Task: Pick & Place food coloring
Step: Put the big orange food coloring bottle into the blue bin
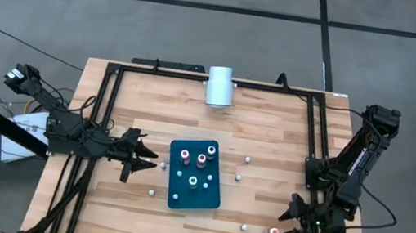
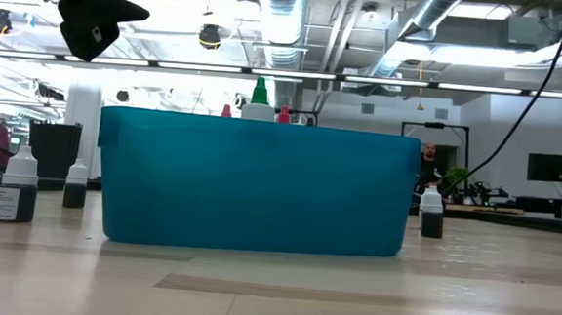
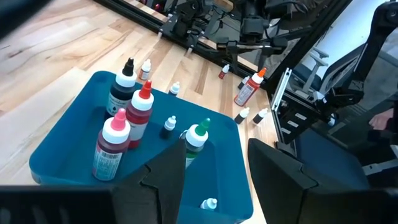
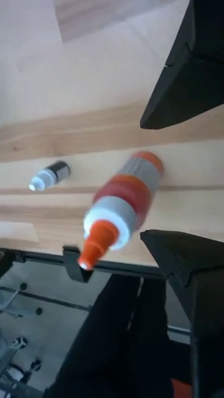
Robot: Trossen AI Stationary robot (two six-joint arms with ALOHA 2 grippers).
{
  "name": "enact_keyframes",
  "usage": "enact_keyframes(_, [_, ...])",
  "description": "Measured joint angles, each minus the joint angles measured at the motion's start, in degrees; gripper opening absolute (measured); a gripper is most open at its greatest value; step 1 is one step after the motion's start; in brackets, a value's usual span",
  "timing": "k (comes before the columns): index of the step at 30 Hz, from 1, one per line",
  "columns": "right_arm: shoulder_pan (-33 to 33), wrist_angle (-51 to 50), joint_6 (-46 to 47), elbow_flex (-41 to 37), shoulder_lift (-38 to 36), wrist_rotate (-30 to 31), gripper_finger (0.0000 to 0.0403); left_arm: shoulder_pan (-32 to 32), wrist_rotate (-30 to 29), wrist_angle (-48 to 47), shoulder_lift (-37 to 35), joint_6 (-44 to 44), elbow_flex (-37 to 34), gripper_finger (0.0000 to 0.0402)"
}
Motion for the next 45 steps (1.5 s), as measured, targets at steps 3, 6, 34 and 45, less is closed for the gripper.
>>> enact_keyframes(3, [0.04, 1.19, 0.0, 0.0, 0.02, -0.59, 0.0266, -0.01, 0.0, 0.01, 0.13, 0.07, 0.0, 0.0165])
enact_keyframes(6, [-0.07, 1.79, -0.05, 0.0, 0.02, -0.59, 0.0266, 0.0, 0.02, -0.14, 1.09, 0.2, -0.05, 0.0165])
enact_keyframes(34, [-6.31, 17.7, -4.5, -0.02, 14.1, 1.07, 0.0266, 0.02, -1.73, 8.22, 3.37, 8.05, -0.28, 0.0165])
enact_keyframes(45, [-7.69, 17.68, -4.5, -0.02, 14.1, 0.85, 0.0266, 0.02, -1.55, 6.16, 3.37, 6.63, -0.28, 0.0165])
